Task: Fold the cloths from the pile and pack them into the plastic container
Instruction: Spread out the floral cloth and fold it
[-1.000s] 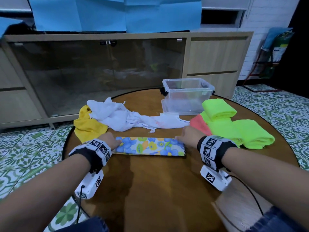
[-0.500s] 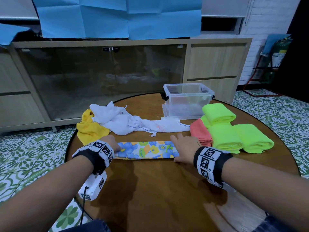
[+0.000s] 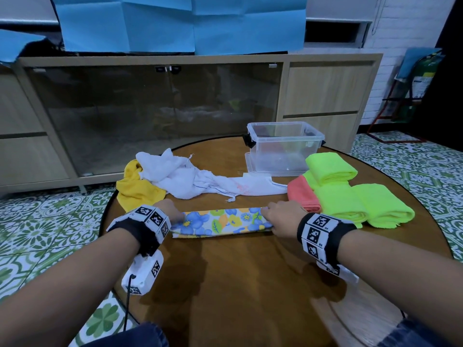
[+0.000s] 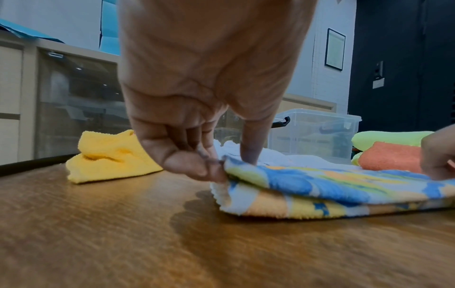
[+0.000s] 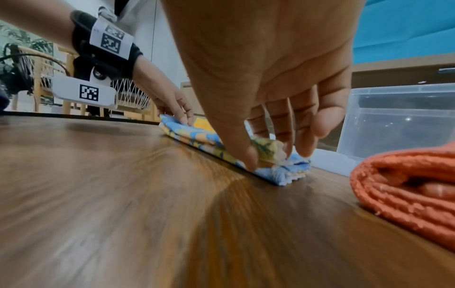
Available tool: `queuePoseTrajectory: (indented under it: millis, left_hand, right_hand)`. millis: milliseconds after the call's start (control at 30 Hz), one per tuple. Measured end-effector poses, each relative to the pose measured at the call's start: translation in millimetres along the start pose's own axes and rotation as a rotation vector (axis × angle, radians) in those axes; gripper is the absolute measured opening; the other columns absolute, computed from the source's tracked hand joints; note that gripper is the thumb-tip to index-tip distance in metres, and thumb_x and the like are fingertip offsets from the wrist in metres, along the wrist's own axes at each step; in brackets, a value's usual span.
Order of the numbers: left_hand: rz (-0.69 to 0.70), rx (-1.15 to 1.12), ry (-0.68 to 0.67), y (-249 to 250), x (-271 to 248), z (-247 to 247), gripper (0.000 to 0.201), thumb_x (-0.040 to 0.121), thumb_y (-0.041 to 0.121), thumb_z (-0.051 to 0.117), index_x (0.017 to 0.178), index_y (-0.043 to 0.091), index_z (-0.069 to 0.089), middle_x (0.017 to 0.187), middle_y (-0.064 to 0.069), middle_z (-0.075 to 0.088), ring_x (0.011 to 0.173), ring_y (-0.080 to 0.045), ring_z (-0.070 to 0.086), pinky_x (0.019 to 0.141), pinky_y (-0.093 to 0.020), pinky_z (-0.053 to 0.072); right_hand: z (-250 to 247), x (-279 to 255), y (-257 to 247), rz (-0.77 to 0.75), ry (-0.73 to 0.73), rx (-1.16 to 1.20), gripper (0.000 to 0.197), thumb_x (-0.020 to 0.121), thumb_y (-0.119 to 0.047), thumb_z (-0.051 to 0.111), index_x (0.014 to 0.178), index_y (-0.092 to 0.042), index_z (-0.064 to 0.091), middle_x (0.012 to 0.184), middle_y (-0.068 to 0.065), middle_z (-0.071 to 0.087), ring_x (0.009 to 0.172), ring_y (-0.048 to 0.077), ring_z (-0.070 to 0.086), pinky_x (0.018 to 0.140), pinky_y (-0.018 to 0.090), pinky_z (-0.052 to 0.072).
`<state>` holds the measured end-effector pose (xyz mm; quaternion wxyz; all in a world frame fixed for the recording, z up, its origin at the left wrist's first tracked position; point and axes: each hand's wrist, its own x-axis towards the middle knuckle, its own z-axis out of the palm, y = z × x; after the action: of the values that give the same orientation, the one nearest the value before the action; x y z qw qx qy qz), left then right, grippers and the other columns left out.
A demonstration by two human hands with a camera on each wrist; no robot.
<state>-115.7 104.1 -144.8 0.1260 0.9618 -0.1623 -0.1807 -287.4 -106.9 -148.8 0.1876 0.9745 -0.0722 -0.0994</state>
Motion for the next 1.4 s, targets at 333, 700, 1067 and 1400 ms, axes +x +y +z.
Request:
queuePoseTrajectory:
  millis: [333, 700, 1067, 1400]
  left_hand:
    - [0.039, -0.206, -0.074, 4, 1, -5, 0.016, 0.092, 0.003, 0.053, 0.106, 0.002, 0.06, 0.084, -0.01, 0.058, 0.055, -0.014, 0.048, 0.041, -0.018, 0.041]
    - [0.086, -0.812, 0.209, 4, 22, -15, 0.016, 0.093, 0.002, 0.053, 0.103, -0.005, 0.063, 0.098, -0.01, 0.057, 0.03, -0.004, 0.052, 0.031, -0.01, 0.039]
    - [0.094, -0.828, 0.14, 6, 19, -12, 0.004, 0.092, 0.003, 0.057, 0.094, 0.006, 0.056, 0.068, -0.01, 0.055, 0.027, -0.002, 0.051, 0.03, -0.011, 0.035]
    - [0.115, -0.744, -0.001, 8, 10, -17, 0.01, 0.092, 0.001, 0.054, 0.093, -0.003, 0.063, 0.062, -0.011, 0.061, 0.03, -0.004, 0.052, 0.033, -0.012, 0.039]
  right_hand:
    - [-6, 10, 10, 0.076, -0.042, 0.083, 0.025, 0.09, -0.013, 0.043, 0.066, -0.016, 0.036, 0.076, 0.003, 0.047, 0.077, 0.025, 0.051, 0.048, 0.024, 0.026]
    - [-30, 25, 27, 0.247, 0.36, 0.12, 0.025, 0.089, 0.001, 0.044, 0.112, -0.009, 0.046, 0.114, 0.01, 0.052, 0.104, 0.028, 0.054, 0.045, 0.029, 0.016]
    - [-17, 26, 35, 0.203, 0.305, 0.142, 0.019, 0.089, -0.004, 0.045, 0.106, -0.011, 0.051, 0.108, 0.008, 0.055, 0.095, 0.029, 0.058, 0.061, 0.032, 0.035]
    - [-19, 23, 41, 0.205, 0.254, 0.124, 0.016, 0.088, -0.006, 0.049, 0.101, -0.014, 0.052, 0.108, 0.006, 0.057, 0.095, 0.028, 0.058, 0.064, 0.032, 0.042]
